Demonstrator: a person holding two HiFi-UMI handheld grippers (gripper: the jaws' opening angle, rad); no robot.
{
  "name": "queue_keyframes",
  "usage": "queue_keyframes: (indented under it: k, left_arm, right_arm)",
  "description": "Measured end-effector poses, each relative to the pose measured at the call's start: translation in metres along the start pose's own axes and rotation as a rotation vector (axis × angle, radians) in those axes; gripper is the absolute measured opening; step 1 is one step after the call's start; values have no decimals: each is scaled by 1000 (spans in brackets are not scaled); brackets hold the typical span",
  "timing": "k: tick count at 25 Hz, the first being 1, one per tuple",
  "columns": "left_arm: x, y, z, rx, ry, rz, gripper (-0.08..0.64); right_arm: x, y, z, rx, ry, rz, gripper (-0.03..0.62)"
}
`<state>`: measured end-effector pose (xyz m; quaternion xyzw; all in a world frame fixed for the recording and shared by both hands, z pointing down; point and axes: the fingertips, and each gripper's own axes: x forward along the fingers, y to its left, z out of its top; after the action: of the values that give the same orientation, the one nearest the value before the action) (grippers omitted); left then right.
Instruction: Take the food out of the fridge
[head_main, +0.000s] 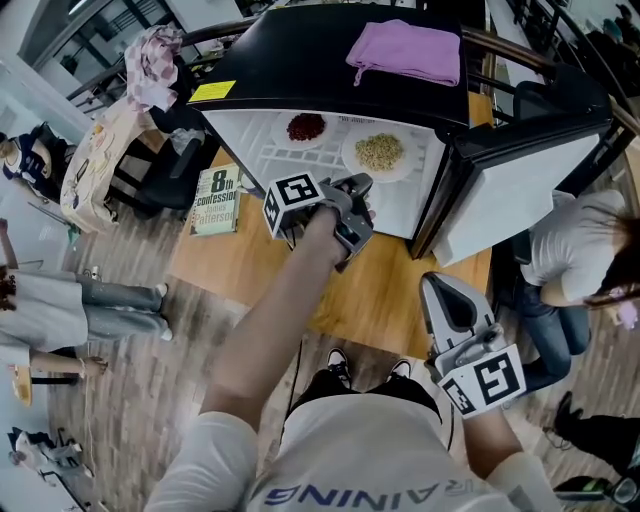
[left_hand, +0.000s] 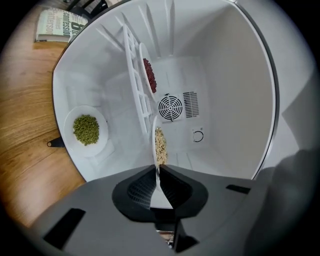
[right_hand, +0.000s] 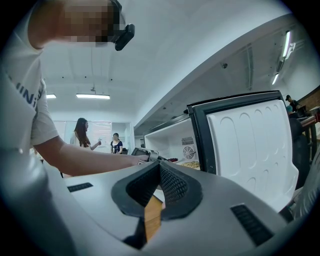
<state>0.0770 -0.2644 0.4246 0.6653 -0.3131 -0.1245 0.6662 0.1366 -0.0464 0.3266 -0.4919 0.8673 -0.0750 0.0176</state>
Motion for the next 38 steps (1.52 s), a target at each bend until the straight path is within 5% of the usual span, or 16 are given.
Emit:
queue_keyframes:
  k: [4, 7, 13, 27, 38]
  left_arm:
    - [5, -3, -2, -16, 7, -49, 29]
    - [11, -5, -7, -47, 29, -89, 117]
    - [16, -4, -11, -56, 46, -81, 36]
    - [-9, -5, -15, -5, 20, -182, 20]
    - [-76, -4, -17, 33, -44, -209, 20]
  right_arm:
    - [-3, -2, -1, 3, 4, -9, 18]
    - [-4, -3, -3, 6, 9, -16, 18]
    - [-4, -4, -6, 8, 13, -27, 18]
    - [-2, 0, -7, 7, 22, -16, 18]
    - [13, 15, -6, -4, 30, 31, 18]
